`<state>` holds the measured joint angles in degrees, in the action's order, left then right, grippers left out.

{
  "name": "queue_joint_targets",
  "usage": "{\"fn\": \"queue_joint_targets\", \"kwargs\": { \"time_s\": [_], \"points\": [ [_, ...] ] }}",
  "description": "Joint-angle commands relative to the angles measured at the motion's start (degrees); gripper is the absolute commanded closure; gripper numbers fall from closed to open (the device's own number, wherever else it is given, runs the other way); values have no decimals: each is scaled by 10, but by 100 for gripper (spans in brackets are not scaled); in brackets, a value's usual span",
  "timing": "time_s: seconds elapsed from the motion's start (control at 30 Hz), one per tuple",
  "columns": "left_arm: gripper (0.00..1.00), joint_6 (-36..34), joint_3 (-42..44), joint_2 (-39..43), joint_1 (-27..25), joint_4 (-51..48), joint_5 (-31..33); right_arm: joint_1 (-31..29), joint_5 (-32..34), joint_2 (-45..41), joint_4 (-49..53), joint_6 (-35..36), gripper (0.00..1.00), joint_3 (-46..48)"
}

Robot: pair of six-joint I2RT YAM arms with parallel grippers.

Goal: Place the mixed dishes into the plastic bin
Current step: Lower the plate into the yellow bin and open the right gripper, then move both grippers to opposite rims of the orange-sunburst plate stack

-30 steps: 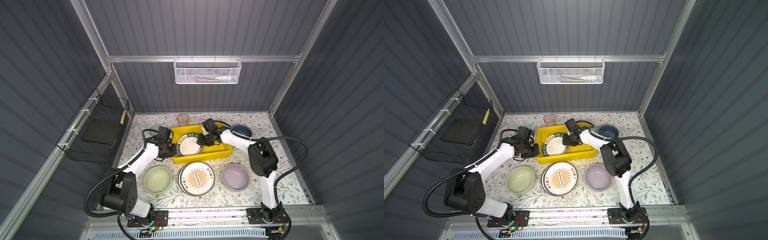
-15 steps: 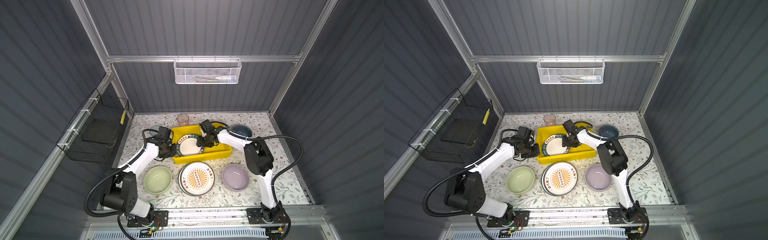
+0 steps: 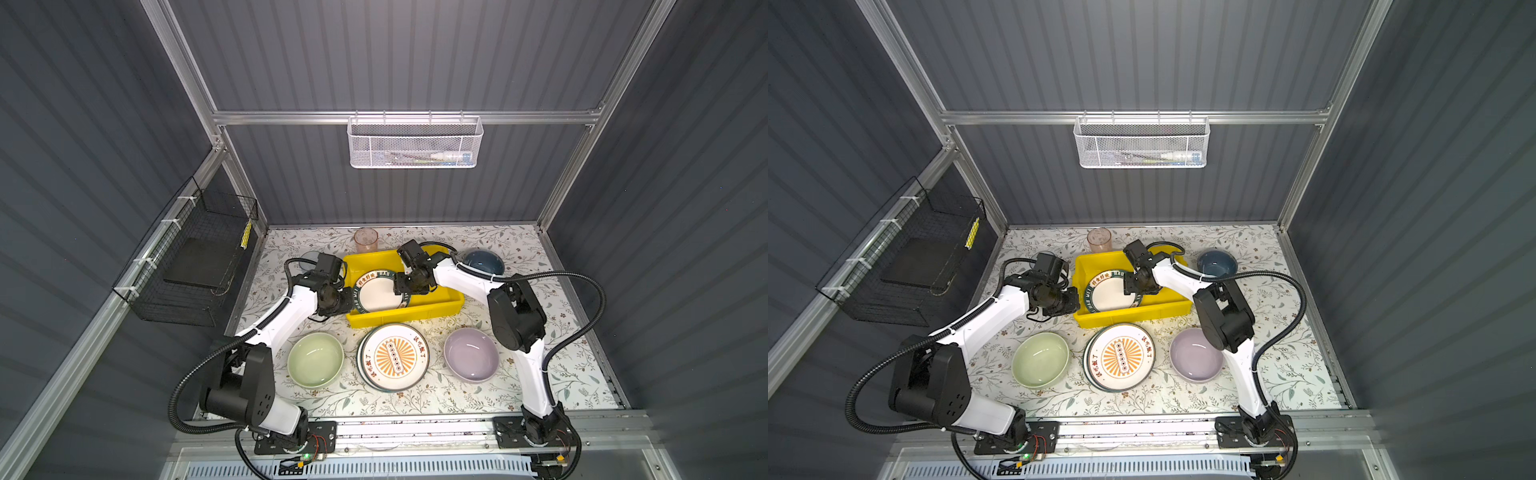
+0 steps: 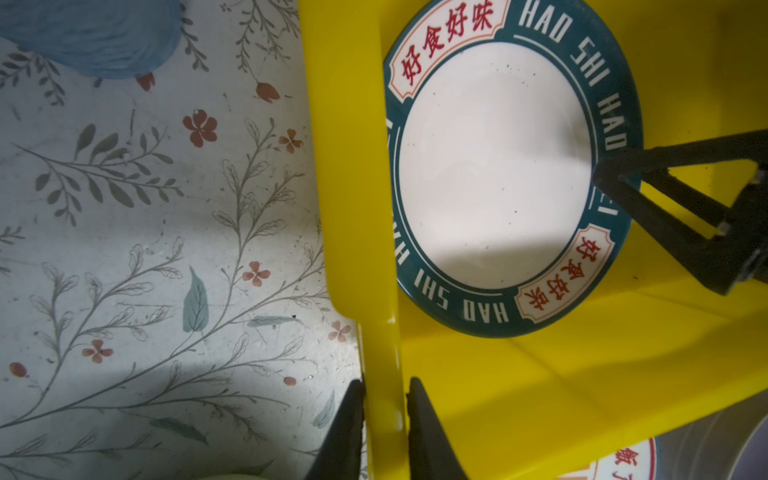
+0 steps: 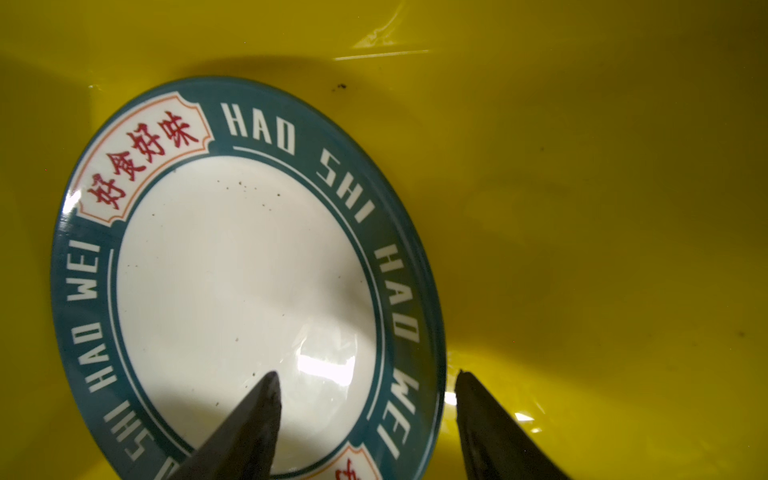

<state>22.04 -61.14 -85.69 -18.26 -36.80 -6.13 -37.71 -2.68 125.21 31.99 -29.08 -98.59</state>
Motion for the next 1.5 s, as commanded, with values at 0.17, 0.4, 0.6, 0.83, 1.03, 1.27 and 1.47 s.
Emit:
{"fn": "queue_joint_targets", "kwargs": {
  "time_s": [0.17, 0.4, 0.6, 0.83, 1.03, 1.27, 1.47],
  "points": [
    [74, -8, -29, 10, 2, -26, -11, -3, 15, -56, 23, 21, 30, 0],
    [60, -16, -46, 38, 2, -60, -8, -1, 6, -121, 12, 24, 27, 35],
    [53, -29, -56, 71, 2, -102, -8, -1, -10, -188, 6, 22, 27, 83],
    [51, -48, -48, 115, 2, -141, -72, -3, -21, -312, -11, 10, 27, 206],
    [55, -48, -19, 139, -2, -147, -145, -5, -30, -415, -50, -4, 30, 323],
    [56, -25, 32, 166, -62, -131, -141, -6, -86, -454, -57, -8, 32, 389],
    [61, 17, 79, 188, -108, -106, -132, -7, -106, -471, -76, -25, 37, 430]
  ]
}}
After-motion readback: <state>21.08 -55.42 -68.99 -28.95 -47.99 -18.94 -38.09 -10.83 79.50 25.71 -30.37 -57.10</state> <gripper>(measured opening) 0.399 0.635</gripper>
